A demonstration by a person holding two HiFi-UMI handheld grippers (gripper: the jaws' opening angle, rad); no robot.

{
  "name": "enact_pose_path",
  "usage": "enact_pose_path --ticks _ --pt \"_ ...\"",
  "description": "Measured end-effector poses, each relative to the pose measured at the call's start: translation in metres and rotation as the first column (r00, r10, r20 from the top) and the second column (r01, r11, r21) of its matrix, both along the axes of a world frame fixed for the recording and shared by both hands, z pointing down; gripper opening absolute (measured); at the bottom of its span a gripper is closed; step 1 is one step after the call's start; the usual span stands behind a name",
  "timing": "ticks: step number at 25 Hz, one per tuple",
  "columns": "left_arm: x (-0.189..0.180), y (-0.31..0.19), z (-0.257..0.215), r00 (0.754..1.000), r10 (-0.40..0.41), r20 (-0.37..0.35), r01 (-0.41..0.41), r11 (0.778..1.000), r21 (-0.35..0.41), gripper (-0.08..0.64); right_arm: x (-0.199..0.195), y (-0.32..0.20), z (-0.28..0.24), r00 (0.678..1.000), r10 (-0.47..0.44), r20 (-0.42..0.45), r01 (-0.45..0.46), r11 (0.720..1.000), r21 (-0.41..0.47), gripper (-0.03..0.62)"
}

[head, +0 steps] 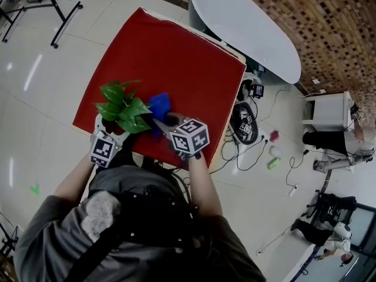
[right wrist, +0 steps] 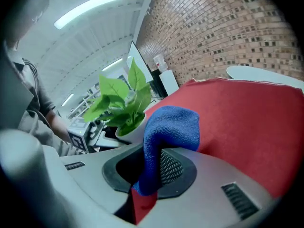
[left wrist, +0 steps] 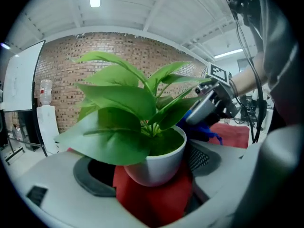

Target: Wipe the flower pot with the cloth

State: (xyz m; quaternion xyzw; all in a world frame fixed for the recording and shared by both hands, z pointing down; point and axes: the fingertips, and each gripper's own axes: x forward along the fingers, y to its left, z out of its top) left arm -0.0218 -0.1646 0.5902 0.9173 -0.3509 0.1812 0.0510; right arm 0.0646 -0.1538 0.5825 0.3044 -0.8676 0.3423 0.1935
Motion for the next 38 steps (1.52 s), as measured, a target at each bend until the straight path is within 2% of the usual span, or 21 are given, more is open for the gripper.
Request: enact_pose_path --ticks 3,6,10,13,18,23,27,30,33,38 --pt "0.001 0.002 0.0 0.999 0.049 -0.003 -0.049 0.999 -0.003 0.459 -0.007 -0.016 -0.015 0.998 -0.047 0.045 0.046 0.999 0.026 0.077" --pt "0.002 0.002 -0.001 0.997 0.074 -0.01 -0.074 0.997 -0.009 0.459 -0.025 -0.025 -0.014 0.992 -0.105 0.068 0.105 0.994 0.01 0.077" --pt "0.003 -0.001 -0.002 0.995 0.104 -0.012 -0.104 0.995 -0.01 0.459 -0.038 -0.04 -0.006 0.991 -0.098 0.092 0.1 0.995 -0.015 0.077" --pt "0.004 -0.001 0.001 0.989 0.148 -0.009 -0.148 0.989 -0.012 0.459 -0.04 -0.048 0.006 0.989 -0.127 0.07 0.129 0.992 -0.015 0.077" --pt "-0.004 -0.006 0.003 0.967 0.254 -0.006 -0.254 0.967 -0.03 0.459 -0.059 -0.07 0.016 0.968 -0.25 0.038 0.249 0.968 0.025 0.077" --pt "-0.011 -0.007 0.002 0.94 0.341 -0.002 -0.341 0.94 -0.034 0.46 -0.076 -0.08 0.029 0.949 -0.316 0.013 0.316 0.949 -0.007 0.077" --pt "-0.005 -0.016 0.002 0.933 0.36 -0.006 -0.36 0.932 -0.035 0.462 -0.071 -0.088 0.046 0.941 -0.334 -0.061 0.332 0.942 -0.042 0.077" --pt "-0.003 -0.02 0.002 0.933 0.359 -0.012 -0.36 0.932 -0.043 0.463 -0.068 -0.091 0.056 0.942 -0.312 -0.121 0.308 0.95 -0.047 0.077" --pt "-0.009 -0.013 0.003 0.933 0.36 -0.026 -0.361 0.932 -0.036 0.463 -0.068 -0.082 0.057 0.959 -0.242 -0.15 0.241 0.97 -0.028 0.077" --pt "-0.01 -0.003 0.006 0.928 0.371 -0.034 -0.371 0.928 -0.007 0.465 -0.048 -0.058 0.056 0.989 -0.083 -0.125 0.079 0.996 -0.034 0.077"
